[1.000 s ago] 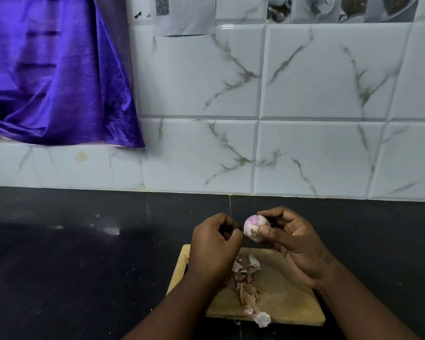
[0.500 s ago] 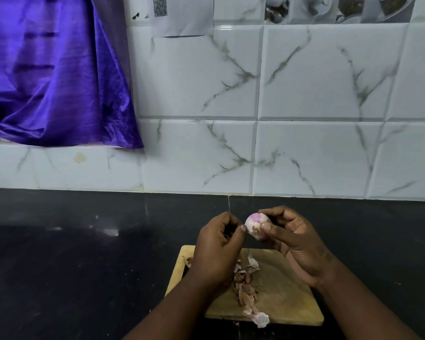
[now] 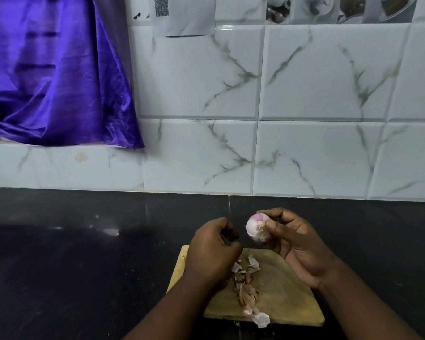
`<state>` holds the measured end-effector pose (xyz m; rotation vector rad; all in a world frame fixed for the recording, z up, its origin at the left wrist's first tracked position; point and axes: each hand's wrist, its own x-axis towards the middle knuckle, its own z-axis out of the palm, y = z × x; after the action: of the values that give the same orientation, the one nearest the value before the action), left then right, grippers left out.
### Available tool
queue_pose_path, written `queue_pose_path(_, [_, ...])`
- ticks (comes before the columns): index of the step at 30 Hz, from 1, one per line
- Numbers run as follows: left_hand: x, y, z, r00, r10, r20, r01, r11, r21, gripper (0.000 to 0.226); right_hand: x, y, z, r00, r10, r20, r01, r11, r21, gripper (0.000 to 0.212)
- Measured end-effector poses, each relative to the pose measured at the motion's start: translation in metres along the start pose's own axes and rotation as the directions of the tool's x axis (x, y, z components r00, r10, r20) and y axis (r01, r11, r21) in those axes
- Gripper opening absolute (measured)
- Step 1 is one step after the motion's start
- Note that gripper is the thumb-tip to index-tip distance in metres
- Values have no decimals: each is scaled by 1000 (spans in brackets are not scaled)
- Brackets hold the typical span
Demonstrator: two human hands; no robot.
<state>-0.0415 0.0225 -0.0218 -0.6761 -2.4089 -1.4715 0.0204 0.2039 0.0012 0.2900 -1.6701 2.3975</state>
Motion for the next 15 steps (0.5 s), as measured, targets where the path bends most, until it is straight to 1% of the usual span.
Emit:
queue_pose_path(2, [0,0,-1,1000,3,-7,-3,999,38,23,-1,0,2,1000,18,-3,-18,1000,-3,70])
queue_pose_path(6, [-1,4,0,997,54,-54,-53,998,17,16,-2,0,1,999,40,-3,-40,999,-17,71])
queue_pose_path(8, [-1,5,0,989,127,-77,-126,992,14,15,-1,0,0,999,44,-6,-44,999,-27,66])
queue_pose_path(11, [1,5,-2,947,282,-155,-278,959,47,6,0,1,-2,997,67,-29,-68,997,-29,46])
queue_pose_path(14, [2,5,-4,901,394,-184,-383,919,91,16,1,1,-3,996,77,-41,-79,996,-52,50])
queue_pose_path(15, [2,5,-5,889,421,-181,-408,907,108,18,0,1,-2,996,80,-47,-82,995,-53,48])
